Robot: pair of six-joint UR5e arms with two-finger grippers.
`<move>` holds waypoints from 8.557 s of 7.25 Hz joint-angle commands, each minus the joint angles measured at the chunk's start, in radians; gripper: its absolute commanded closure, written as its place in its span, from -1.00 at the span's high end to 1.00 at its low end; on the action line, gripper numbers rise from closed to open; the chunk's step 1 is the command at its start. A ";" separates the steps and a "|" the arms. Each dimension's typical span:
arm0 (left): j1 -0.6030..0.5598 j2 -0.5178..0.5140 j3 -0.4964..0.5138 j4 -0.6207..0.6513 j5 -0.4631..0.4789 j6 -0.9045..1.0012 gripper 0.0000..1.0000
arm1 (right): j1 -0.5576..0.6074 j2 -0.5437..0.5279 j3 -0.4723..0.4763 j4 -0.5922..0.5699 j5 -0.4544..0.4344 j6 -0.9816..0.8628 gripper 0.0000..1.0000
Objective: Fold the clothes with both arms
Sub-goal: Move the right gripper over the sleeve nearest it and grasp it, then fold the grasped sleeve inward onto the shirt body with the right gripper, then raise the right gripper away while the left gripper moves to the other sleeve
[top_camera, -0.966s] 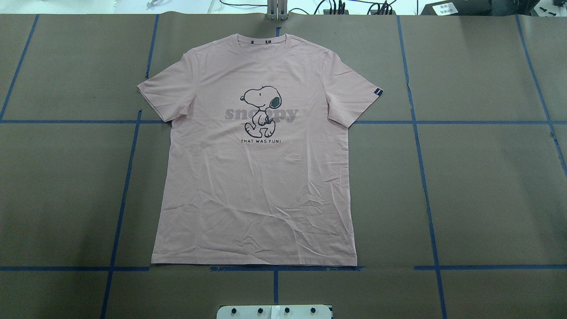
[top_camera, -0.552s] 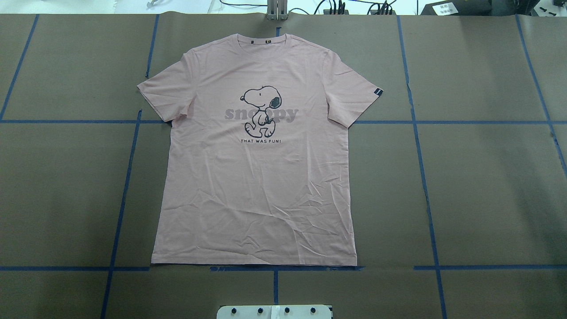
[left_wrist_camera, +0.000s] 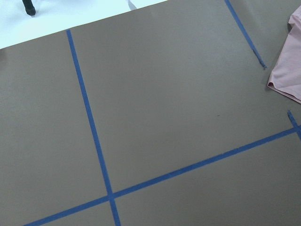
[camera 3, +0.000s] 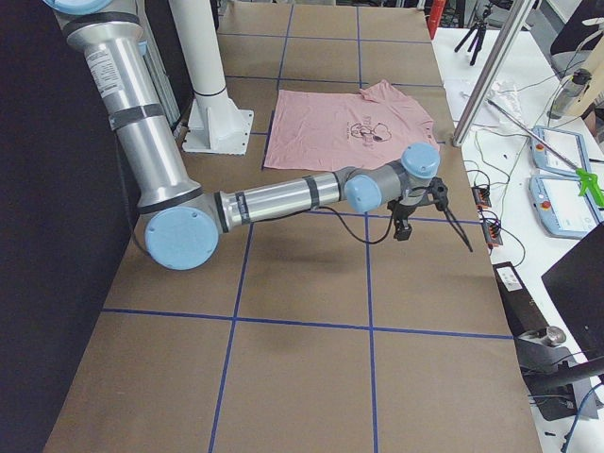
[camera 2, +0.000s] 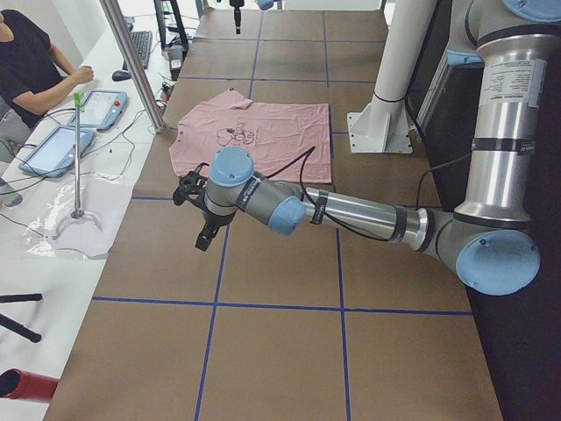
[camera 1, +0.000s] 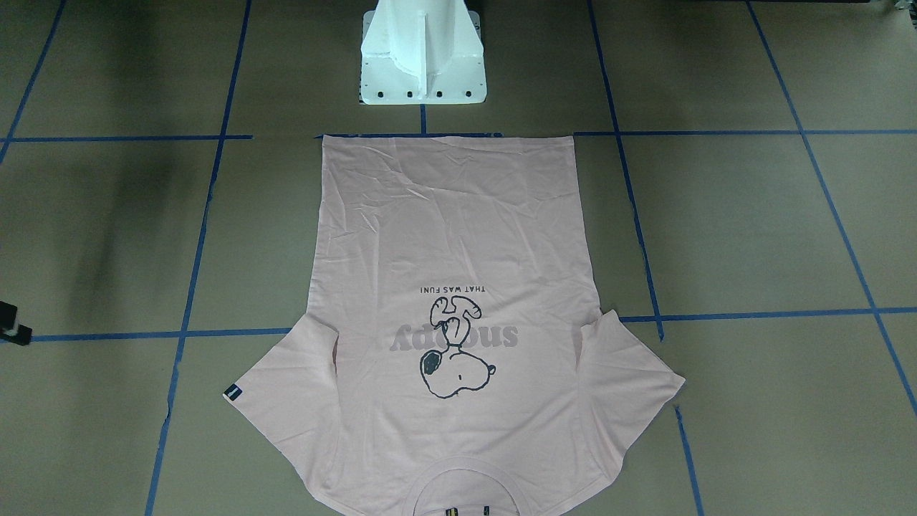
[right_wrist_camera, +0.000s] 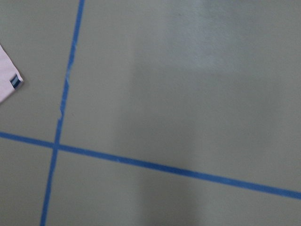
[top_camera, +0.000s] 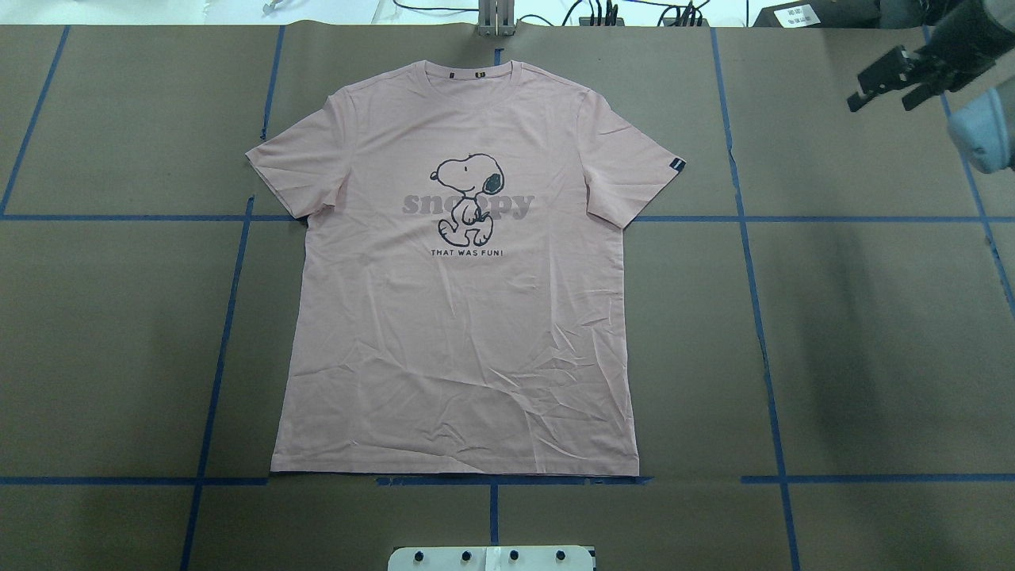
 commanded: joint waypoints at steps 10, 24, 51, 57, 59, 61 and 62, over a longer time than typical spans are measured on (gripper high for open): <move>0.142 -0.072 0.010 -0.086 0.086 -0.211 1.00 | -0.355 0.213 -0.314 0.314 -0.365 0.414 0.90; 0.136 -0.083 0.007 -0.084 0.017 -0.303 1.00 | -0.402 0.429 -0.285 0.295 -0.301 0.532 -1.00; 0.628 -0.474 0.593 -0.431 0.630 -0.878 0.38 | -0.240 0.130 0.285 -0.432 -0.183 0.253 1.00; 0.610 -0.486 0.529 -0.408 0.609 -0.825 -1.00 | -0.240 0.128 0.284 -0.430 -0.183 0.253 1.00; 0.599 -0.553 0.356 -0.123 0.537 -0.844 -1.00 | -0.240 0.128 0.284 -0.430 -0.183 0.253 1.00; 0.687 -0.699 0.443 -0.072 0.544 -1.054 -1.00 | -0.240 0.127 0.284 -0.430 -0.183 0.251 1.00; 0.732 -0.806 0.564 -0.081 0.599 -1.131 -1.00 | -0.240 0.127 0.282 -0.430 -0.183 0.251 1.00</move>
